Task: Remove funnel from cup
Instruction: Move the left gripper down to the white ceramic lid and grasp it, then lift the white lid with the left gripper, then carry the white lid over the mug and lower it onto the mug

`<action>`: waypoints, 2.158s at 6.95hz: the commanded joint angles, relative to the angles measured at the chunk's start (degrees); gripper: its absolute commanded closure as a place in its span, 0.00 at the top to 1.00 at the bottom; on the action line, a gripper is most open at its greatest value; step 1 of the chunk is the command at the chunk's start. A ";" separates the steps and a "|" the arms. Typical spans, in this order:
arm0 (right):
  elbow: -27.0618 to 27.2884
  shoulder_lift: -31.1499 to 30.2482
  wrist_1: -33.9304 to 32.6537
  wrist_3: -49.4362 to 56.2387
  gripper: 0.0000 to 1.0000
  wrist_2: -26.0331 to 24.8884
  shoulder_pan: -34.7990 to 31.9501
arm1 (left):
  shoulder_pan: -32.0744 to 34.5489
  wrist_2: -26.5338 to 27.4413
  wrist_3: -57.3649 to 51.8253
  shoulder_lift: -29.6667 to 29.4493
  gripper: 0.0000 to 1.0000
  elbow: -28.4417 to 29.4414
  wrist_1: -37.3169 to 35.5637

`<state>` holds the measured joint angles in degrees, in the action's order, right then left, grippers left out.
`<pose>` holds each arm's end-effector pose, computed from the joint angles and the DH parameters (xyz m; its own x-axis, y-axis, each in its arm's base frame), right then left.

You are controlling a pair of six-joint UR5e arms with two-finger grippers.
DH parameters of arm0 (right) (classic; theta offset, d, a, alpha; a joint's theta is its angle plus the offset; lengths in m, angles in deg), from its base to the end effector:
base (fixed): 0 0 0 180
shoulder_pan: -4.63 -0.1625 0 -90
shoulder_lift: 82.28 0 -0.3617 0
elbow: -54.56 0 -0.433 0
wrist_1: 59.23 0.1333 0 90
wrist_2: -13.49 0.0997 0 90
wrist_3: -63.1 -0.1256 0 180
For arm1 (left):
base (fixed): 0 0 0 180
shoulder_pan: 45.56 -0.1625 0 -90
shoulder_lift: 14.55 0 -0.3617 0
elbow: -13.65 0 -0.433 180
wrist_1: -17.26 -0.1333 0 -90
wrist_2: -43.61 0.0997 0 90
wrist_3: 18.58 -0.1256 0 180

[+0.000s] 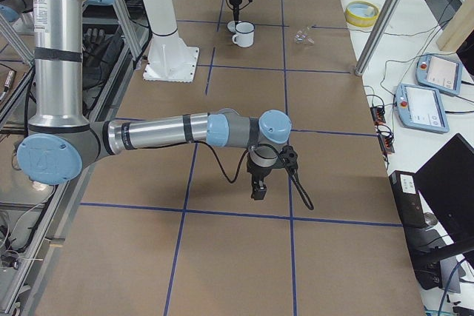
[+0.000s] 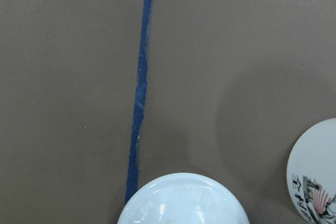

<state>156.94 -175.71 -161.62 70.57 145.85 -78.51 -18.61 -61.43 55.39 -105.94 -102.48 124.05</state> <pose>-0.0114 -0.5023 0.5548 0.7167 -0.1766 0.6747 0.2142 0.9764 0.0279 0.4436 -0.3385 0.3412 0.6893 -0.0513 -0.7227 0.0892 0.9959 0.0144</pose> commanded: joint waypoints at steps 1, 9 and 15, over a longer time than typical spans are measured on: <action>0.01 0.00 0.00 0.00 1.00 0.00 0.00 | -0.06 0.01 -0.14 0.16 0.62 -0.15 0.00; 0.01 0.00 0.00 0.00 1.00 0.00 0.00 | 1.08 -0.34 -0.67 9.79 0.00 -13.37 -0.62; 0.01 0.09 0.00 0.00 1.00 0.00 0.00 | 5.92 -2.89 -0.67 -11.81 0.00 -13.97 -23.41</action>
<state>156.95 -175.69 -161.62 70.57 145.85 -78.51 -12.82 -64.23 54.75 -109.65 -118.41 108.20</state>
